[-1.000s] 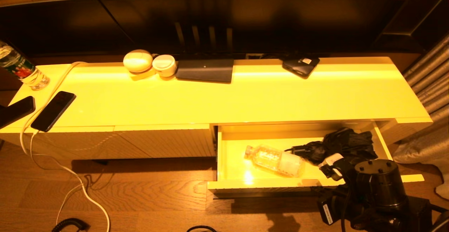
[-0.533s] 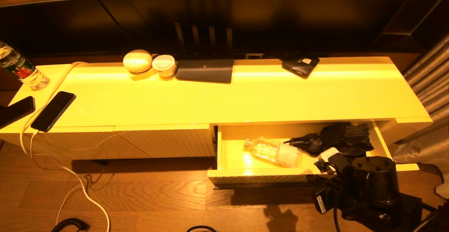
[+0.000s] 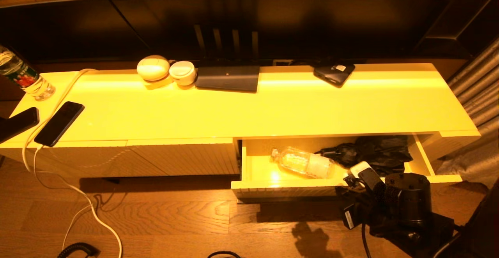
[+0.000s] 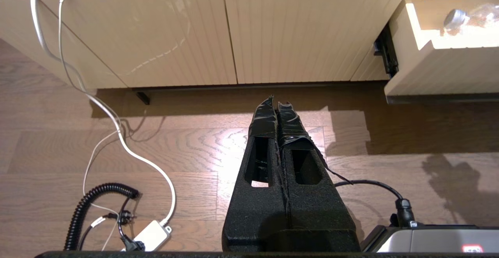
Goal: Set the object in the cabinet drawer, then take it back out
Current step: Close the drawer
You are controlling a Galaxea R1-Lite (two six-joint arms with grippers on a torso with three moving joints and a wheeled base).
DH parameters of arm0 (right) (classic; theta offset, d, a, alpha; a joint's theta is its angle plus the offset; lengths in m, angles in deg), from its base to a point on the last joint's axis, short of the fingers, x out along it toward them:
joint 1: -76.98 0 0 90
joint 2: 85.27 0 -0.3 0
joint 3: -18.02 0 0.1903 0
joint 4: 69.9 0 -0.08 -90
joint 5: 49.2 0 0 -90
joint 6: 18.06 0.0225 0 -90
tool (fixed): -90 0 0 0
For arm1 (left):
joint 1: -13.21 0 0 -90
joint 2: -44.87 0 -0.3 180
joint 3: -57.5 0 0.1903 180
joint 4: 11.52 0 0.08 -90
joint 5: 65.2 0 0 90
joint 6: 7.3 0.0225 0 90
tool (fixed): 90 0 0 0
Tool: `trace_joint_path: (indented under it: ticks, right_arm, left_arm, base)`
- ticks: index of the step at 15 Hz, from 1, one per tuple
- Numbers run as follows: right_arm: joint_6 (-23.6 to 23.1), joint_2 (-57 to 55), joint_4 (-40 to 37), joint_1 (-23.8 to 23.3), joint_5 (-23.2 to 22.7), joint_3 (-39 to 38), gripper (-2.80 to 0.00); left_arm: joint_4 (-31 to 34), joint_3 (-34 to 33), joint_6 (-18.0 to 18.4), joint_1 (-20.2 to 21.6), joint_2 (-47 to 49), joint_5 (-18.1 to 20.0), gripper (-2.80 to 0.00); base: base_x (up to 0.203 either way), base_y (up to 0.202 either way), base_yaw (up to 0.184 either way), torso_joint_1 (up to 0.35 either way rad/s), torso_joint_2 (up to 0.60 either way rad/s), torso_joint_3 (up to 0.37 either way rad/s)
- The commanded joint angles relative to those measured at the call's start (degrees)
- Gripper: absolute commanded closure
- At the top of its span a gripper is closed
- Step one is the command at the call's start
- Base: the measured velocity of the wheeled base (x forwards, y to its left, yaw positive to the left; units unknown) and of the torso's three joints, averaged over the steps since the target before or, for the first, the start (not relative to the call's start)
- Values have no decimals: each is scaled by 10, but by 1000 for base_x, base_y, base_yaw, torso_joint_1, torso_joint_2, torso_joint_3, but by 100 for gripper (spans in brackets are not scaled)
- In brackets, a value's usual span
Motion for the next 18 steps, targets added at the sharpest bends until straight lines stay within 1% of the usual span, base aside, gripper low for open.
trace_joint_path:
  ticks: [1, 2, 4, 8, 10, 12, 15, 18]
  right_arm:
    - [-18, -33, 48, -4, 1, 2, 0]
    - [-26, -35, 58, -6, 0, 4, 0]
    - [-60, -50, 96, -15, 0, 10, 0]
    - [-71, -96, 163, -25, -5, 21, 0]
    - [-71, -98, 164, -34, -8, 30, 0]
    - [-72, -105, 164, -53, -23, 57, 0]
    - [-72, -117, 164, -60, -24, 78, 0]
    - [-72, -139, 164, -64, -24, 122, 0]
  left_arm:
    - [0, -1, 0, 0, 0, 0, 0]
    - [0, -2, 0, 0, 0, 0, 0]
    - [0, -2, 0, 0, 0, 0, 0]
    - [0, -1, 0, 0, 0, 0, 0]
    - [1, -1, 0, 0, 0, 0, 0]
    - [0, -1, 0, 0, 0, 0, 0]
    - [0, -2, 0, 0, 0, 0, 0]
    - [0, -2, 0, 0, 0, 0, 0]
  base:
    - [0, 0, 0, 0, 0, 0]
    - [0, 0, 0, 0, 0, 0]
    - [0, 0, 0, 0, 0, 0]
    - [0, 0, 0, 0, 0, 0]
    - [0, 0, 0, 0, 0, 0]
    - [0, 0, 0, 0, 0, 0]
    - [0, 0, 0, 0, 0, 0]
    - [0, 0, 0, 0, 0, 0]
